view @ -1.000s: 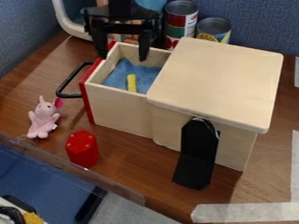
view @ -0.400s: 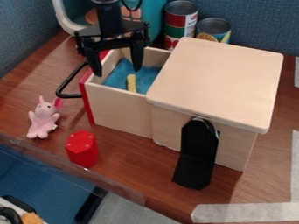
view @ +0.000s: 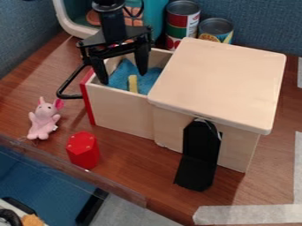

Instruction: Take the yellow things and put it in the left of drower

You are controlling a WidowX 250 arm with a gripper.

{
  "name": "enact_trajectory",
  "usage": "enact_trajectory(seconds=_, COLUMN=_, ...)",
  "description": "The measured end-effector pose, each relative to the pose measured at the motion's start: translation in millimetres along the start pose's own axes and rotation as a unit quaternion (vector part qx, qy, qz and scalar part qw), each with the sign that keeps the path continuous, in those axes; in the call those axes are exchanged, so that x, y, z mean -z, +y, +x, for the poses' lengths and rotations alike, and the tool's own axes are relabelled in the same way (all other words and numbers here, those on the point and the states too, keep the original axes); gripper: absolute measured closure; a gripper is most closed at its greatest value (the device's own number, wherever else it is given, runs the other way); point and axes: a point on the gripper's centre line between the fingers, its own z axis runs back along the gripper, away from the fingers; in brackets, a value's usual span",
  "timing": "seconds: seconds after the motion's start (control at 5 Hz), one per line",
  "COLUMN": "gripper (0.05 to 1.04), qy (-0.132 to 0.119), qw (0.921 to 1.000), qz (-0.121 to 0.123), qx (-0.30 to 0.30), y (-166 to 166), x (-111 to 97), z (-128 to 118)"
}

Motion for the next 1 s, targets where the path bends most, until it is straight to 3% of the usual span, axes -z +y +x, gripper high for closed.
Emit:
enact_trajectory(seconds=0.8, gripper=0.084, qy=0.005, qw=0.9998, qz=0.011, qx=-0.018, y=-4, x=28, z=4)
enact_trajectory(seconds=1.0, gripper=0.138, qy=0.002, qw=0.9996, qz=0.015, qx=-0.023, y=-3, x=32, z=5)
